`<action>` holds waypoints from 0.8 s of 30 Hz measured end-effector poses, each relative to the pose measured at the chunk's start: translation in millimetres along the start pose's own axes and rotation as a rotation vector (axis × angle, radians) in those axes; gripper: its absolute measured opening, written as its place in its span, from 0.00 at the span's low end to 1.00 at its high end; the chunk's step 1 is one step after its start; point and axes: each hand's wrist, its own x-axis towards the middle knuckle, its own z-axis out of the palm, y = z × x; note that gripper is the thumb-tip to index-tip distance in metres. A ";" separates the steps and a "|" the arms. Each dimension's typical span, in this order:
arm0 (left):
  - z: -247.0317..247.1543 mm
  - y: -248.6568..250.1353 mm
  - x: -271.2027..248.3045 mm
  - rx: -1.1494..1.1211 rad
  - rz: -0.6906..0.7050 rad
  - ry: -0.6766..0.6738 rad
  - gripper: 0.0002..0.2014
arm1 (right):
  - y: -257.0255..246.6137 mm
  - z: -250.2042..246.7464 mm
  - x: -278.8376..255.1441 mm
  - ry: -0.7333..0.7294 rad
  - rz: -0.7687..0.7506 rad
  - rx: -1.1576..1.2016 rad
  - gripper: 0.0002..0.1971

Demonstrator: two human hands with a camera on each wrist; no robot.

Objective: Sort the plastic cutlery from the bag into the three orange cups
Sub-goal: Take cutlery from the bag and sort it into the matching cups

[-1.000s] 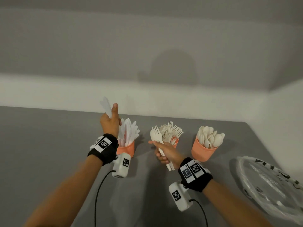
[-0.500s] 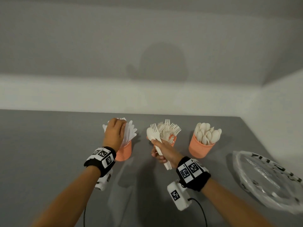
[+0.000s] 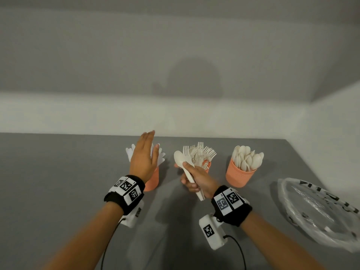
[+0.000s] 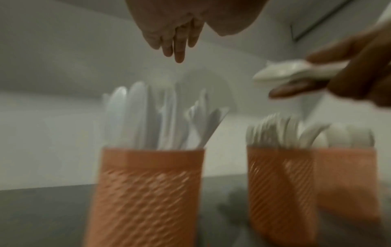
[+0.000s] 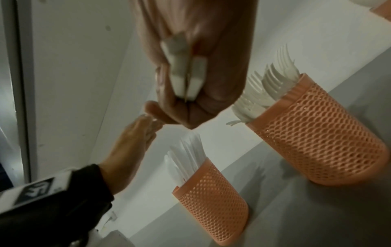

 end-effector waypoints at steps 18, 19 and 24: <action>45.6 90.5 -27.9 -0.746 -0.476 -0.173 0.10 | 2.4 -20.5 -40.7 0.424 -0.300 -0.683 0.18; 44.2 94.1 -28.8 -0.778 -0.474 -0.170 0.08 | 3.1 -24.2 -44.8 0.445 -0.309 -0.645 0.23; 39.9 101.6 -27.0 -0.915 -0.469 -0.096 0.07 | 6.3 -44.5 -62.1 0.529 -0.311 -0.592 0.19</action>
